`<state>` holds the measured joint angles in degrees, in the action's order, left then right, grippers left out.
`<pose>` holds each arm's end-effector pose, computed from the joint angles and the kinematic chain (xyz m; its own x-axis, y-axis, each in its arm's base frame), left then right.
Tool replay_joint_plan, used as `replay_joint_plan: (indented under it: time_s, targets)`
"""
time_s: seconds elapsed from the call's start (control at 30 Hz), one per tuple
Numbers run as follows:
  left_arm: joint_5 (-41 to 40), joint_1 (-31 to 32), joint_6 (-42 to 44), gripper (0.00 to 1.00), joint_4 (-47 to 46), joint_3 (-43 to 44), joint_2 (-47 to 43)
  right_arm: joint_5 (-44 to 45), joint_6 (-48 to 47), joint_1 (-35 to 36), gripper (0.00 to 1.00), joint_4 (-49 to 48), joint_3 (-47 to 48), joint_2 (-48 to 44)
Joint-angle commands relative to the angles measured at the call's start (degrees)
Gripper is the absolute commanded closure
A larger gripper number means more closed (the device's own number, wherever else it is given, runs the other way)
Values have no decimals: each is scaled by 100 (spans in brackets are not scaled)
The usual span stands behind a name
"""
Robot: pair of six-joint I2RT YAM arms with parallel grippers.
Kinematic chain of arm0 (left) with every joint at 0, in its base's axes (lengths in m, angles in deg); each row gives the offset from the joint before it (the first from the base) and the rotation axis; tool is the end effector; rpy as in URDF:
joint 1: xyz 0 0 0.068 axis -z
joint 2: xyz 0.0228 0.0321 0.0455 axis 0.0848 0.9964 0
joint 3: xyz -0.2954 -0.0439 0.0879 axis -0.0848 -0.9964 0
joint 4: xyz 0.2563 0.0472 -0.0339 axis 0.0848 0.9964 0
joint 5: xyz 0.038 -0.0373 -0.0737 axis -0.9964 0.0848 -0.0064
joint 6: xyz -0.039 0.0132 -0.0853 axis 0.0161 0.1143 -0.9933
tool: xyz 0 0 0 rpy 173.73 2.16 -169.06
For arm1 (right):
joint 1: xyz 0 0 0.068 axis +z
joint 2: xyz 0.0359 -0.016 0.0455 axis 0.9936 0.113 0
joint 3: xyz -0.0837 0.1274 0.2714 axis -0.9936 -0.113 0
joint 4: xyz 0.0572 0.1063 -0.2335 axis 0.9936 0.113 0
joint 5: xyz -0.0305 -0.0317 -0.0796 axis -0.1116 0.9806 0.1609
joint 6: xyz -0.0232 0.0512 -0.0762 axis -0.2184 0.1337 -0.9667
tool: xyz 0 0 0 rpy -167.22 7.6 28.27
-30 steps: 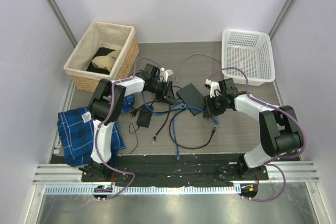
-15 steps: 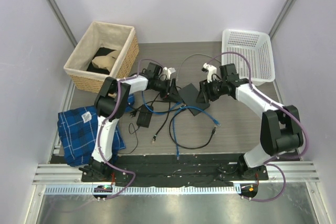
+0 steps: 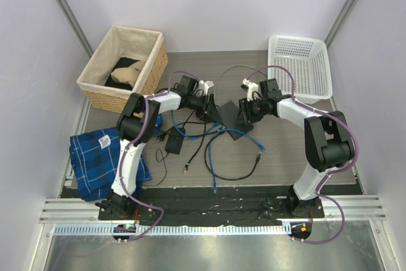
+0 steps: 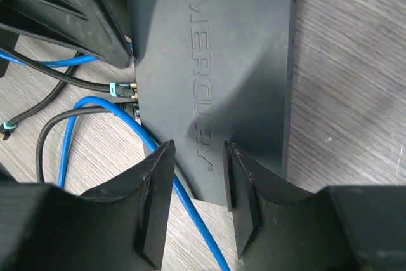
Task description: Pull the plug from the switch port
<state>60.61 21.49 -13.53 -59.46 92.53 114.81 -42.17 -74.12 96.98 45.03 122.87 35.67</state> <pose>0.4327 -0.2917 0.1152 -0.9641 0.1553 -0.2156 0.2629 0.4412 -0.8580 0.3558 0.1300 0.1788 -0.7808 -0.2504 -0.5724 -0.5262 0.7575 0.3864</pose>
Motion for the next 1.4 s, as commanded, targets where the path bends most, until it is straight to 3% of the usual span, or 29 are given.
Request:
replay_joint_plan:
  time_s: [0.0,0.27,0.6,0.7,0.73,1.0,1.1,1.27,1.37]
  targets:
    - [-786,99,341,60,59,6,407,275,49,146,55,-38,-139,142]
    - [154,46,394,63,-583,-108,539,398,14,155,55,-20,-236,159]
    - [287,-16,1097,65,41,15,750,433,-3,147,54,6,-174,168]
    - [155,-16,1071,70,76,67,732,424,5,155,53,-20,-209,159]
    - [85,-16,1054,78,93,94,723,433,6,155,53,-29,-218,150]
    - [-530,19,685,100,373,190,574,530,14,155,53,-99,-279,115]
    - [-777,2,553,100,883,453,425,583,-12,156,53,-100,-271,124]
    - [21,54,552,100,288,33,371,635,-56,156,53,-117,-288,133]
    - [146,98,823,100,461,119,530,635,-12,164,53,-205,-323,124]
